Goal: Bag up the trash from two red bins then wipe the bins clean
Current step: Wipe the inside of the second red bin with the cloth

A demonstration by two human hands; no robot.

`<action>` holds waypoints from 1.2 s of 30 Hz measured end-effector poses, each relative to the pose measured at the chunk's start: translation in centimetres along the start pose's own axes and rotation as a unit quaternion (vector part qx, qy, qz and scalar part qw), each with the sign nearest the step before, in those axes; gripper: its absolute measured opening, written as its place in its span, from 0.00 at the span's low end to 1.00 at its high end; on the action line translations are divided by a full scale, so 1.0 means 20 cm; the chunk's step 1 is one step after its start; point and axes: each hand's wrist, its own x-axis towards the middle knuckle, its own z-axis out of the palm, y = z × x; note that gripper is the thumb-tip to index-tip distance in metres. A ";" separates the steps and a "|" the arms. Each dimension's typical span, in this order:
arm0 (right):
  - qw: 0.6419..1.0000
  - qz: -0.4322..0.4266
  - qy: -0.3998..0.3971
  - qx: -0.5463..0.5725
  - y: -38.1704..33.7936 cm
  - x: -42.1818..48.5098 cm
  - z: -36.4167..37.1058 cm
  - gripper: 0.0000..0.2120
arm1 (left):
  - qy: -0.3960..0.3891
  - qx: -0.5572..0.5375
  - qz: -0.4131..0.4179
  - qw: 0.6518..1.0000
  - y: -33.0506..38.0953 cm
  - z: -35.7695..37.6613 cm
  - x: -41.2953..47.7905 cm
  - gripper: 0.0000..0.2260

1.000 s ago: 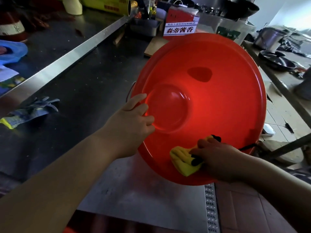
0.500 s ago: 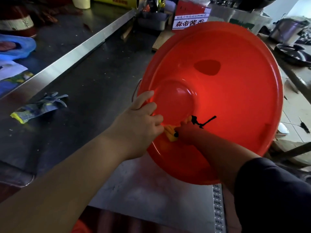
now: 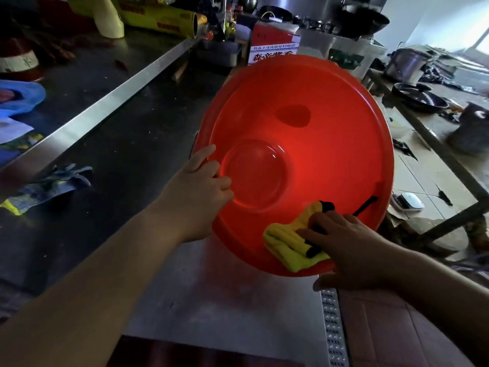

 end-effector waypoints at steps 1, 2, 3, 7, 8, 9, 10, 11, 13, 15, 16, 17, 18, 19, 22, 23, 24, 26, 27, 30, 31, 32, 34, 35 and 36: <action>1.000 -0.003 0.006 -0.019 -0.02 0.02 0.02 0.45 | -0.003 -0.003 0.006 1.000 0.00 0.00 0.00 0.13; 0.999 -0.008 0.033 -0.021 -0.04 0.05 0.06 0.44 | -0.003 0.000 0.007 1.000 -0.01 -0.01 -0.01 0.13; 0.998 -0.012 0.066 -0.003 -0.07 0.08 0.09 0.42 | 0.007 0.007 0.010 1.000 -0.03 -0.01 -0.01 0.13; 0.987 -0.034 0.142 0.074 -0.19 0.18 0.12 0.38 | -0.044 0.080 0.007 0.996 -0.07 -0.15 0.00 0.07; 0.982 -0.035 0.163 0.092 -0.21 0.20 0.12 0.38 | -0.073 0.115 0.000 0.991 -0.08 -0.17 0.00 0.08; 0.977 -0.033 0.182 0.107 -0.23 0.21 0.11 0.38 | -0.092 0.135 -0.009 0.987 -0.10 -0.17 -0.02 0.12; 0.973 -0.031 0.199 0.116 -0.26 0.23 0.11 0.38 | -0.129 0.148 -0.026 0.980 -0.10 -0.18 -0.03 0.14; 0.969 -0.028 0.211 0.123 -0.28 0.25 0.11 0.38 | -0.147 0.153 -0.037 0.976 -0.10 -0.18 -0.04 0.16; 0.965 -0.023 0.221 0.143 -0.30 0.27 0.11 0.38 | -0.164 0.142 -0.041 0.975 -0.05 -0.15 -0.07 0.17; 0.958 -0.011 0.228 0.171 -0.31 0.27 0.10 0.38 | -0.161 0.097 -0.031 0.982 0.03 -0.11 -0.09 0.17; 0.955 0.001 0.233 0.185 -0.30 0.27 0.08 0.39 | -0.150 0.079 -0.020 0.985 0.07 -0.08 -0.10 0.17; 0.954 0.012 0.225 0.197 -0.30 0.27 0.05 0.39 | -0.143 0.080 -0.012 0.986 0.10 -0.06 -0.10 0.14; 0.955 0.017 0.208 0.209 -0.30 0.27 0.03 0.38 | -0.121 0.083 -0.005 0.989 0.12 -0.05 -0.09 0.11; 0.956 0.017 0.191 0.223 -0.30 0.26 0.01 0.36 | -0.087 0.076 0.007 0.993 0.11 -0.05 -0.08 0.07; 0.964 0.013 0.133 0.230 -0.27 0.23 -0.03 0.28 | -0.081 0.049 0.034 0.995 0.07 -0.02 -0.07 0.06; 0.972 0.008 0.115 0.206 -0.25 0.21 -0.02 0.26 | -0.104 0.053 0.030 0.993 0.06 -0.04 -0.07 0.07; 0.980 0.000 0.110 0.168 -0.24 0.19 0.00 0.26 | -0.124 0.060 0.024 0.990 0.07 -0.06 -0.06 0.07; 0.986 -0.024 0.147 0.077 -0.21 0.12 0.03 0.24 | -0.159 0.067 0.024 0.985 0.09 -0.07 -0.04 0.11; 0.983 -0.024 0.176 0.050 -0.20 0.09 0.05 0.24 | -0.159 0.066 0.025 0.985 0.10 -0.07 -0.03 0.12; 0.966 -0.010 0.259 0.002 -0.12 0.01 0.07 0.27 | -0.160 0.072 0.011 0.984 0.11 -0.09 0.00 0.14; 0.963 -0.004 0.269 -0.009 -0.10 -0.01 0.07 0.27 | -0.165 0.072 0.005 0.984 0.11 -0.09 0.00 0.14; 0.961 -0.002 0.277 -0.019 -0.09 -0.02 0.06 0.27 | -0.165 0.068 -0.001 0.984 0.11 -0.10 0.00 0.15; 0.969 0.012 0.246 -0.010 -0.08 -0.01 0.01 0.30 | -0.171 0.064 -0.002 0.983 0.10 -0.09 0.00 0.16; 0.981 0.020 0.195 0.003 -0.09 0.01 -0.03 0.33 | -0.178 0.064 0.003 0.982 0.09 -0.09 0.00 0.16; 0.992 0.033 0.122 0.022 -0.10 0.04 -0.06 0.35 | -0.181 0.059 0.007 0.982 0.09 -0.09 0.00 0.15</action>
